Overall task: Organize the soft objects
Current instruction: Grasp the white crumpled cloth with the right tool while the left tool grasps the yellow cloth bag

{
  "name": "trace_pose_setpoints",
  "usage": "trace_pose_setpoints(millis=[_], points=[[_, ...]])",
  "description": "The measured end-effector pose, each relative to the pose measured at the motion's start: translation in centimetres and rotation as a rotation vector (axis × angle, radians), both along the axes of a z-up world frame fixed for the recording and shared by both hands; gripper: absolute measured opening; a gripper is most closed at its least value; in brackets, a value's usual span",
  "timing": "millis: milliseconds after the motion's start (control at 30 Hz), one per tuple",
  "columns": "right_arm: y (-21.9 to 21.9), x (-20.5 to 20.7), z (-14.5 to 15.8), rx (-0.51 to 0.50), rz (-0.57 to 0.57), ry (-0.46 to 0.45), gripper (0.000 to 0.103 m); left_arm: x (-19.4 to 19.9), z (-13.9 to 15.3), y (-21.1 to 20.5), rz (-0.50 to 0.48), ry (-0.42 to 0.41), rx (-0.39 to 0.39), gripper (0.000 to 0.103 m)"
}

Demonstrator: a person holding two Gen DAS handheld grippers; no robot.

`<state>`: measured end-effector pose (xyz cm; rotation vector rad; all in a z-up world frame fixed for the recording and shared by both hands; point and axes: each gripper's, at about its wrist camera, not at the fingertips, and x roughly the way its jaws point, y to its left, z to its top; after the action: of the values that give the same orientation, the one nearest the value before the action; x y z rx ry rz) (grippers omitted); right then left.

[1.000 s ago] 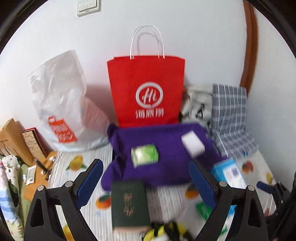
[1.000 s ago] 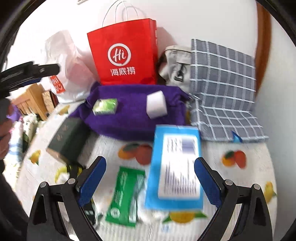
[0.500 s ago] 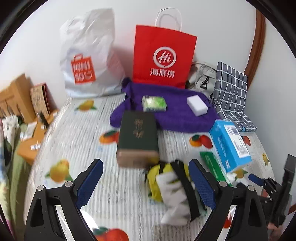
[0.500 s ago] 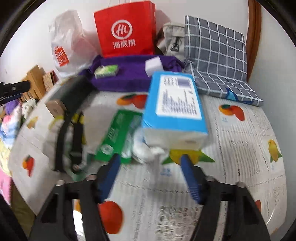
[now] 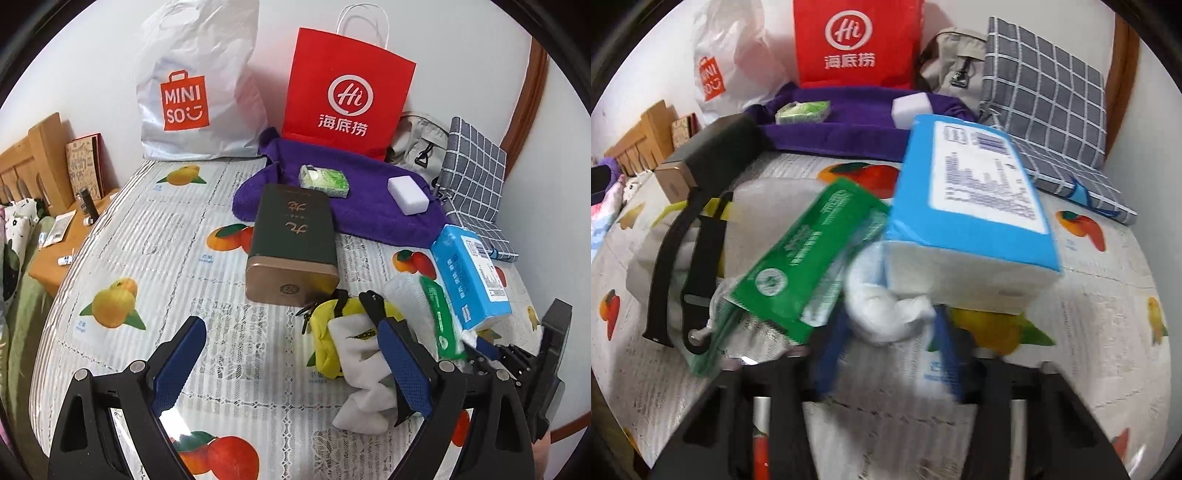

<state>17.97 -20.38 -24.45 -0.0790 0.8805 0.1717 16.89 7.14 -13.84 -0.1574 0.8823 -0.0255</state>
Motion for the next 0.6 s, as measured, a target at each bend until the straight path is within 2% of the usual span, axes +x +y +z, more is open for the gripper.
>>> trace_pose_setpoints(millis=[300, 400, 500, 600], points=[[-0.7, -4.4, 2.3, 0.057, 0.063, -0.001, 0.025, -0.9, -0.7, 0.2, 0.014, 0.023, -0.013, 0.094], [-1.7, -6.1, 1.9, 0.067, 0.056, 0.042, 0.025, -0.9, -1.0, -0.1, 0.014, 0.035, -0.012, 0.094], [-2.5, -7.5, 1.5, 0.086, 0.059, 0.052, 0.025, -1.1, -1.3, -0.8, 0.012, 0.045, -0.003, 0.094], [-3.1, -8.7, 1.2, 0.065, 0.058, 0.048, 0.026, -1.5, -1.4, -1.8, -0.007, 0.045, 0.025, 0.094]])
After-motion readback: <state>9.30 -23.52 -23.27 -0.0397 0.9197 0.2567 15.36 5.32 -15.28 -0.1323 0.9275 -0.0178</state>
